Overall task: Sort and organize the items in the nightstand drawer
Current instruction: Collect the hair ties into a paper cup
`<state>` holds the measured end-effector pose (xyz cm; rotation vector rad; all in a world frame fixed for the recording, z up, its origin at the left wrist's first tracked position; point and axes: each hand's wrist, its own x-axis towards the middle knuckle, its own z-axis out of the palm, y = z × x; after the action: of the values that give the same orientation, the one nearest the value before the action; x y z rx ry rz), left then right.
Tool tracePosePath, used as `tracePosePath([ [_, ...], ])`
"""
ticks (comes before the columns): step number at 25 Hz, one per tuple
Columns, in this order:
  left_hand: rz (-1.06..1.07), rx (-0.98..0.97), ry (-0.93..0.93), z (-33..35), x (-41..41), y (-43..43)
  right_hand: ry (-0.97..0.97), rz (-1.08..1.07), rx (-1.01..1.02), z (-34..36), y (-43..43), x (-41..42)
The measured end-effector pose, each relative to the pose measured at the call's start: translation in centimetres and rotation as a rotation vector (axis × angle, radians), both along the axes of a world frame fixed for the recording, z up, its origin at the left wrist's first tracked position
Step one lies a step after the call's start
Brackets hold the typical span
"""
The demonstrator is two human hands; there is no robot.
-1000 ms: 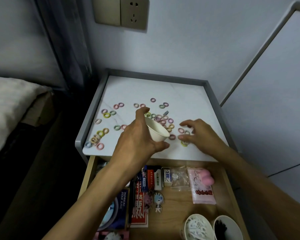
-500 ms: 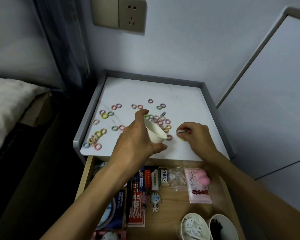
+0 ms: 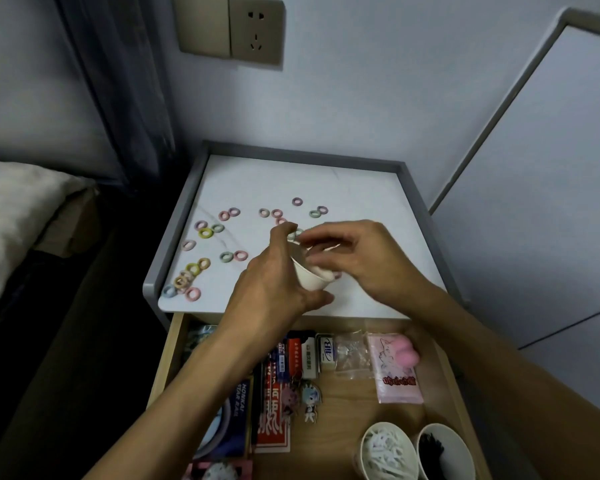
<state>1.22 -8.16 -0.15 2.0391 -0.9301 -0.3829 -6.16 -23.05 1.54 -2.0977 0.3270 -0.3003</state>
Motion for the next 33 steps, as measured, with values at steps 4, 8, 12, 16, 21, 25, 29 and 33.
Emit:
tracePosePath([
  [4, 0.057, 0.003, -0.015, 0.6, 1.0, 0.5, 0.018, -0.257, -0.143, -2.0, -3.4, -0.6],
  [8, 0.086, -0.009, -0.031, 0.9, 1.9, 1.0, 0.274, -0.213, -0.317, -6.9, -5.0, -1.1],
  [12, 0.077, -0.007, -0.05, 0.9, 2.3, 1.2, 0.178, -0.153, -0.339, -7.5, -5.4, 1.3],
  [16, 0.076, 0.0, -0.054, 1.0, 2.5, 1.3, 0.196, -0.095, -0.348, -7.3, -5.4, 2.6],
  [21, 0.081, -0.001, -0.056, 1.2, 2.5, 1.4, 0.329, -0.12, -0.448, -6.8, -5.4, 3.5],
  [25, 0.08, 0.012, -0.051, 1.2, 2.6, 1.6, 0.327, -0.169, -0.458, -5.5, -4.8, 3.2],
  [29, 0.067, 0.022, -0.048, 1.1, 2.5, 1.7, 0.085, -0.144, -0.229, 0.0, -2.9, 3.7],
  [33, 0.067, -0.025, -0.015, 1.0, 2.5, 1.4, 0.17, 0.243, -0.263, 3.9, 1.7, 4.4],
])
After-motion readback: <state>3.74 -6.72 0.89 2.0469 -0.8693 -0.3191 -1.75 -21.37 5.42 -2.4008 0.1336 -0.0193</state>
